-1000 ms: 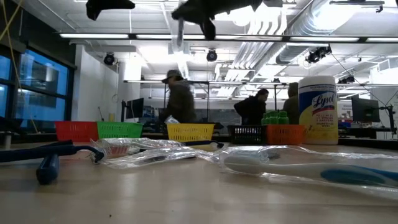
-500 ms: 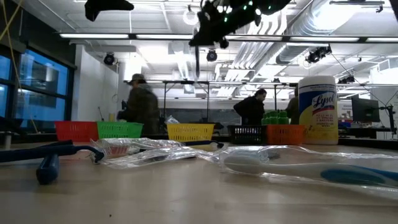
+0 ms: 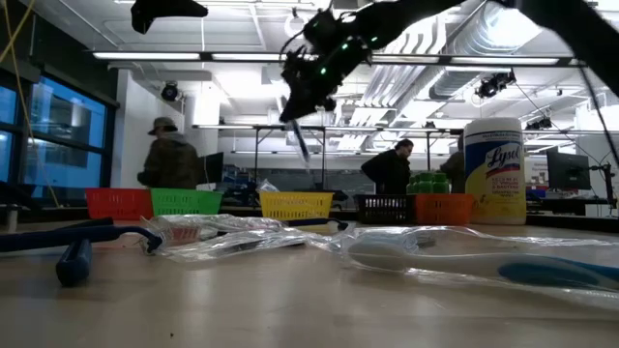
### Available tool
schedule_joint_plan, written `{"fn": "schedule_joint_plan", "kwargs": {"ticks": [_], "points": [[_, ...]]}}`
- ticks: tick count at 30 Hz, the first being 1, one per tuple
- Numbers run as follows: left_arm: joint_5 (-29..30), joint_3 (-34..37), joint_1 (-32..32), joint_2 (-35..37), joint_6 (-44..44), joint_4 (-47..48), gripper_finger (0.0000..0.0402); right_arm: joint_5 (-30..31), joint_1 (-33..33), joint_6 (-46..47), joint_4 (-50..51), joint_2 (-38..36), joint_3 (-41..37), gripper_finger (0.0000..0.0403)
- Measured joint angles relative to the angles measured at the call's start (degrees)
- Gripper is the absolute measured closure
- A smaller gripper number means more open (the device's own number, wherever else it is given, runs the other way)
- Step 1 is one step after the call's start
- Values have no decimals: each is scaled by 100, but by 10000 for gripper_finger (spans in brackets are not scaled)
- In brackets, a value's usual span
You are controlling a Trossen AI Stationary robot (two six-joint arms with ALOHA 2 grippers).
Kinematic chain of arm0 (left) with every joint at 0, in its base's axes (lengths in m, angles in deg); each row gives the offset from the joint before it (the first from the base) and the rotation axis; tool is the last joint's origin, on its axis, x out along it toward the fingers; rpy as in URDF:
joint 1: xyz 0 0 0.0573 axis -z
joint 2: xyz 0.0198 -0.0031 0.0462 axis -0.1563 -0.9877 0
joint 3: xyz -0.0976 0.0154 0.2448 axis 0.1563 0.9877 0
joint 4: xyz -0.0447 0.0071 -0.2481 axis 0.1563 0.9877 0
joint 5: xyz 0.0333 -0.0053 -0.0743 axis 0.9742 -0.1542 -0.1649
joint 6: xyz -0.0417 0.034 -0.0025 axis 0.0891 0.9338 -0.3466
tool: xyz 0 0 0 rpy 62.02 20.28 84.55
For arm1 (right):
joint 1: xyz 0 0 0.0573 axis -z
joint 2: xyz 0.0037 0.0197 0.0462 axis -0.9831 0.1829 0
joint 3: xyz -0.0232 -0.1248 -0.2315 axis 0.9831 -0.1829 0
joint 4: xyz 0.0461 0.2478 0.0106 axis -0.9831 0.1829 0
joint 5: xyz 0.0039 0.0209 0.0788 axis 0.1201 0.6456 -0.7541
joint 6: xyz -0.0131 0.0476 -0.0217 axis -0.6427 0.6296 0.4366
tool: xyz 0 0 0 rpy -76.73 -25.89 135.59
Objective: Pick & Place Travel size toiletries
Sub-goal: Put the dark blue toothbrush into the yellow bin
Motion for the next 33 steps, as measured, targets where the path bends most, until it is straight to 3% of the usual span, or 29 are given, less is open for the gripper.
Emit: {"fn": "schedule_joint_plan", "kwargs": {"ticks": [6,15,33], "points": [[-2,0,0,0,-61,-1,204,539,9,-315,1023,827,1007,398],[-4,0,0,0,-195,206,204,810,5,-793,1032,904,1026,398],[-7,0,0,0,-214,258,204,576,-3,-608,1171,1090,1017,388]]}}
